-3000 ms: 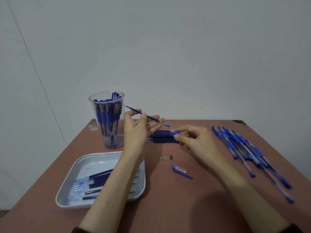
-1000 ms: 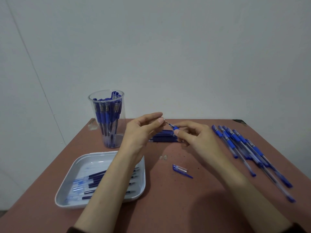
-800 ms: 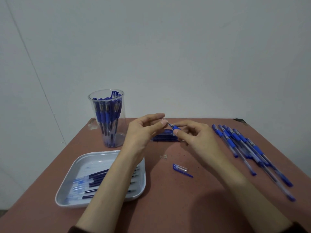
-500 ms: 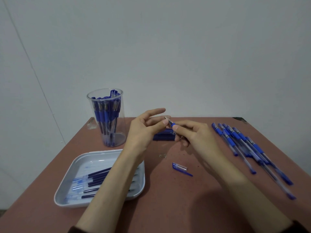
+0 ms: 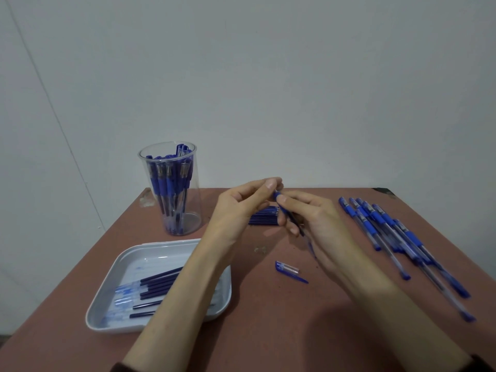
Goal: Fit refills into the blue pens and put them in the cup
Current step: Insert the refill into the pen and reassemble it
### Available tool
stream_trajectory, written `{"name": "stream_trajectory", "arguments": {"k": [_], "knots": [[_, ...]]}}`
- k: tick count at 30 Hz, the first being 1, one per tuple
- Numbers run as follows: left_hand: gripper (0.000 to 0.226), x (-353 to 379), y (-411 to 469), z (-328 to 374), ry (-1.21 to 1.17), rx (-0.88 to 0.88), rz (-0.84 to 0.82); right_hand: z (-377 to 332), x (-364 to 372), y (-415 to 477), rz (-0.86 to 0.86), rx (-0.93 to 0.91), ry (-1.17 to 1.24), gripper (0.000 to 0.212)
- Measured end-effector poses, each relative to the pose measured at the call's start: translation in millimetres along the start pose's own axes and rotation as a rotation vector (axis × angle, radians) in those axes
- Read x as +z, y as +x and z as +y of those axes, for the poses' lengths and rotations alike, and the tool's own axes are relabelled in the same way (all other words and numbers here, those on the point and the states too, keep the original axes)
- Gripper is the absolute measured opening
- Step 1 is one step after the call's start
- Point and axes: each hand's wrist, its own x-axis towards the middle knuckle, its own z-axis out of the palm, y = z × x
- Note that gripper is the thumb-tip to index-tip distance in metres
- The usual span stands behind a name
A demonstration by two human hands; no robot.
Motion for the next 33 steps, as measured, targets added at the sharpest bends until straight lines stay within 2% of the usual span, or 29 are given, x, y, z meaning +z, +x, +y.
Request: {"name": "stream_trajectory", "arguments": {"k": [3, 7, 9, 12, 14, 19, 22, 25, 30, 33], "knots": [[0.024, 2.6, -2.2, 0.7, 0.016, -0.007, -0.002, 1.1, 1.6, -1.5, -0.037, -0.009, 0.0, 0.016], [0.024, -4.1, 1.4, -2.1, -0.009, -0.011, 0.076, -3.0, -0.6, -0.8, -0.009, -0.038, 0.045, 0.018], [0.02, -4.8, 1.5, -0.9, -0.015, -0.025, 0.08, -2.6, -0.9, 0.2, 0.02, -0.04, 0.015, 0.018], [0.031, -2.2, -0.1, 0.4, -0.016, -0.015, 0.05, 0.4, 0.8, 0.5, 0.06, -0.061, -0.063, 0.014], [0.029, -0.9, -0.6, 0.3, -0.011, -0.007, 0.054, 0.4, 1.8, -0.5, 0.063, -0.072, -0.092, 0.012], [0.024, -2.7, 0.8, 0.6, -0.071, -0.035, 0.02, -1.6, 4.0, -1.4, -0.081, 0.065, 0.088, 0.022], [0.019, -3.2, -0.5, 2.7, -0.088, -0.037, -0.014, -1.3, 2.7, -1.5, -0.158, 0.138, 0.182, 0.017], [0.016, -4.5, -1.7, 5.0, -0.092, -0.033, -0.048, -1.5, 0.1, -1.7, -0.2, 0.184, 0.249, 0.033], [0.016, -5.9, -3.2, 8.8, -0.064, -0.029, -0.095, 0.1, -8.6, -0.6, -0.296, 0.246, 0.344, 0.031], [0.021, -4.0, -1.9, 5.6, -0.026, -0.03, -0.068, 0.1, -10.3, 2.3, -0.259, 0.245, 0.309, 0.026]]}}
